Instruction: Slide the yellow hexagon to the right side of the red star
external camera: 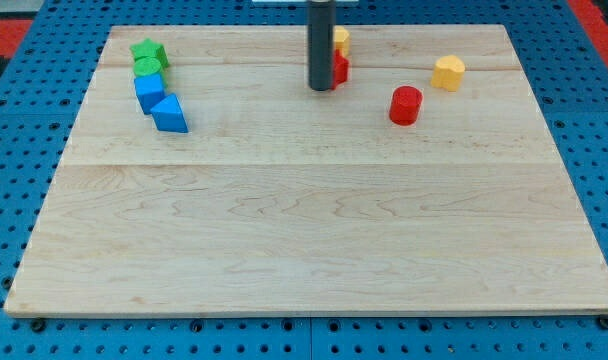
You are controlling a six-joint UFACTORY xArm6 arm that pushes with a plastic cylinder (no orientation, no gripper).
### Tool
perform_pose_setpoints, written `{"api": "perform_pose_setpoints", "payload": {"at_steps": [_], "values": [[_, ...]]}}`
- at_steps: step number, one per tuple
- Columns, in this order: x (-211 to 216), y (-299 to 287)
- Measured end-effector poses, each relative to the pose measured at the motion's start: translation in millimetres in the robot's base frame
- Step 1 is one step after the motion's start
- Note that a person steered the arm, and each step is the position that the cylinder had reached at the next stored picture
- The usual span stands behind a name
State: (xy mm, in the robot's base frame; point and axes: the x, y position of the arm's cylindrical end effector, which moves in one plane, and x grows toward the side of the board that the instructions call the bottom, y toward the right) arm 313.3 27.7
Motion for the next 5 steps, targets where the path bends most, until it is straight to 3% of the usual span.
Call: {"api": "perform_pose_setpoints", "payload": {"at_steps": [1,3,4,5], "values": [[-7,-94],[-105,-53],[-113,-21],[-95,12]]}}
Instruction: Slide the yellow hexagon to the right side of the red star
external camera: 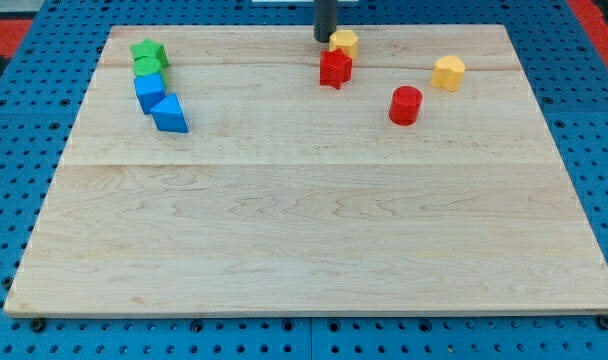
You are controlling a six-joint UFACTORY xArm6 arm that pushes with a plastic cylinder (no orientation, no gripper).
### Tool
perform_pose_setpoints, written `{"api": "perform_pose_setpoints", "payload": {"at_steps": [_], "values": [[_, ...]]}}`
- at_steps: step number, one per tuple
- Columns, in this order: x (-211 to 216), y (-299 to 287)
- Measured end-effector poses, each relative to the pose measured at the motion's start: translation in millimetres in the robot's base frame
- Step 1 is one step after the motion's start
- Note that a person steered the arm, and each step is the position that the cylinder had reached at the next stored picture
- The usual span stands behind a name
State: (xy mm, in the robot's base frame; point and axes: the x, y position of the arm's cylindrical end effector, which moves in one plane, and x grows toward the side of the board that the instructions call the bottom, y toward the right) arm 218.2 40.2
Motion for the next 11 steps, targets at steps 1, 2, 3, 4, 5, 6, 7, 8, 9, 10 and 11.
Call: {"api": "perform_pose_setpoints", "payload": {"at_steps": [1,2,3,4,5,6,7,8,9,10,11], "values": [[16,2],[2,-3],[-3,3],[17,12],[33,14],[2,1],[-17,13],[10,45],[44,35],[29,55],[20,135]]}}
